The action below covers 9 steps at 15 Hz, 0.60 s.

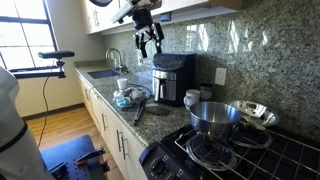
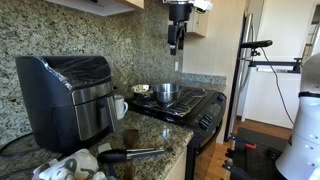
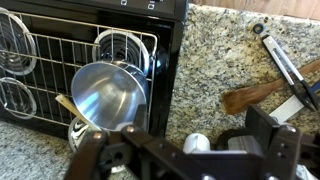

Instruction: Move the tongs to the right

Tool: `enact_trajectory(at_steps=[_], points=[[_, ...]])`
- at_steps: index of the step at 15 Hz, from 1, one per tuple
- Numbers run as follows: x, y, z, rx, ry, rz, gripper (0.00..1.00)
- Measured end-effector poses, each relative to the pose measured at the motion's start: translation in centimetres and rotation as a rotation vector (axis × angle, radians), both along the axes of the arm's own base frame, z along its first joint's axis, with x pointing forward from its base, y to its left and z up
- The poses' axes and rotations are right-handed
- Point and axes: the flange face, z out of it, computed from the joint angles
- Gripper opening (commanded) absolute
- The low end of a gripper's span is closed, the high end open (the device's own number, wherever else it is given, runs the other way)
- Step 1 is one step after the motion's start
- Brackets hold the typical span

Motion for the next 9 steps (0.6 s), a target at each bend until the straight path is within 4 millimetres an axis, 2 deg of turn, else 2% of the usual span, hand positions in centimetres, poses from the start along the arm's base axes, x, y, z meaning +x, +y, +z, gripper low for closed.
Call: enact_trajectory(at_steps=[9], points=[[3.4, 3.0, -11.3, 0.021, 0.113, 0.158, 1.00]])
